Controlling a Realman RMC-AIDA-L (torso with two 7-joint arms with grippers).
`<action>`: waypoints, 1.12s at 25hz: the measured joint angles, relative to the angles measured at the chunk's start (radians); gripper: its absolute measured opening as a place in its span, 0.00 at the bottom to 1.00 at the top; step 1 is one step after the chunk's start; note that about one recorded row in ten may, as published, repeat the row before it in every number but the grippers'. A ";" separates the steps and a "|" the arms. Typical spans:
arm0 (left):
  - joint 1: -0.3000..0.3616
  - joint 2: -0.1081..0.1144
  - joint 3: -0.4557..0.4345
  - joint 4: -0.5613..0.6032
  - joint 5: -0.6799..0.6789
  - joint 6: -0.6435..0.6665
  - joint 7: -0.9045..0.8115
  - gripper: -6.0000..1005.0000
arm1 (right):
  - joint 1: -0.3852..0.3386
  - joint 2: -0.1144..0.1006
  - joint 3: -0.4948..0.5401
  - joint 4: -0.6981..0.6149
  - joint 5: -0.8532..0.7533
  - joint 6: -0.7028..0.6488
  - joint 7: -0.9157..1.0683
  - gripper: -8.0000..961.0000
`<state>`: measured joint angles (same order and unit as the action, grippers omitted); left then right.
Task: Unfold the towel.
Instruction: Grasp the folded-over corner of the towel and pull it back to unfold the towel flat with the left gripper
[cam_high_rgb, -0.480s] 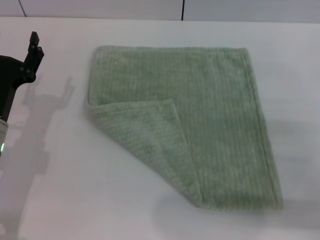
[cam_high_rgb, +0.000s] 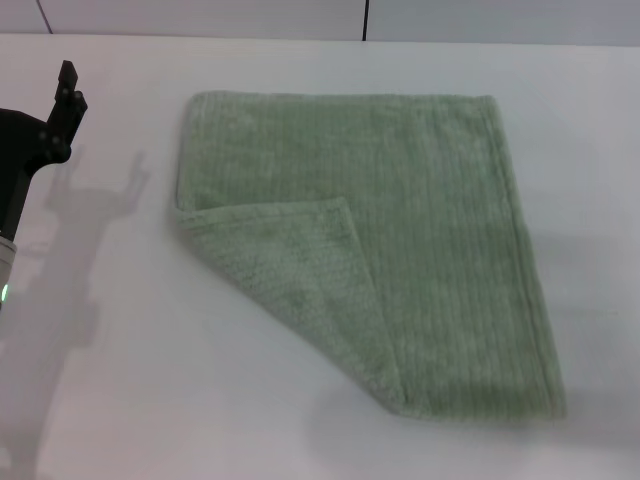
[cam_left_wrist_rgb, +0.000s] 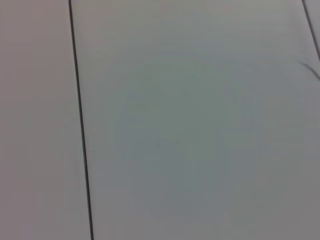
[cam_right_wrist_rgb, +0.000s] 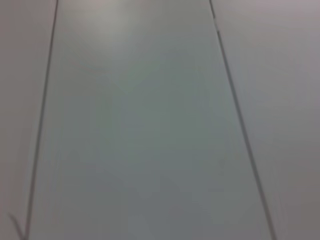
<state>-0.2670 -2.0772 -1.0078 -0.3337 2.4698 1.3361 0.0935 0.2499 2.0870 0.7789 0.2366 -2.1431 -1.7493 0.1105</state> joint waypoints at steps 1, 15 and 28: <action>0.000 0.000 0.000 0.000 0.000 0.000 0.000 0.78 | 0.005 -0.002 -0.010 0.003 0.000 0.006 0.001 0.86; -0.013 -0.001 0.000 0.004 0.000 -0.024 0.000 0.78 | 0.060 -0.239 -0.030 0.505 -0.224 0.584 0.093 0.79; -0.024 -0.001 0.022 -0.004 0.005 -0.034 0.000 0.78 | 0.137 -0.269 0.387 1.127 -0.662 1.935 0.232 0.43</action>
<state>-0.2907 -2.0785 -0.9857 -0.3379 2.4751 1.3024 0.0936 0.3866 1.8177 1.1654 1.3631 -2.8050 0.1852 0.3425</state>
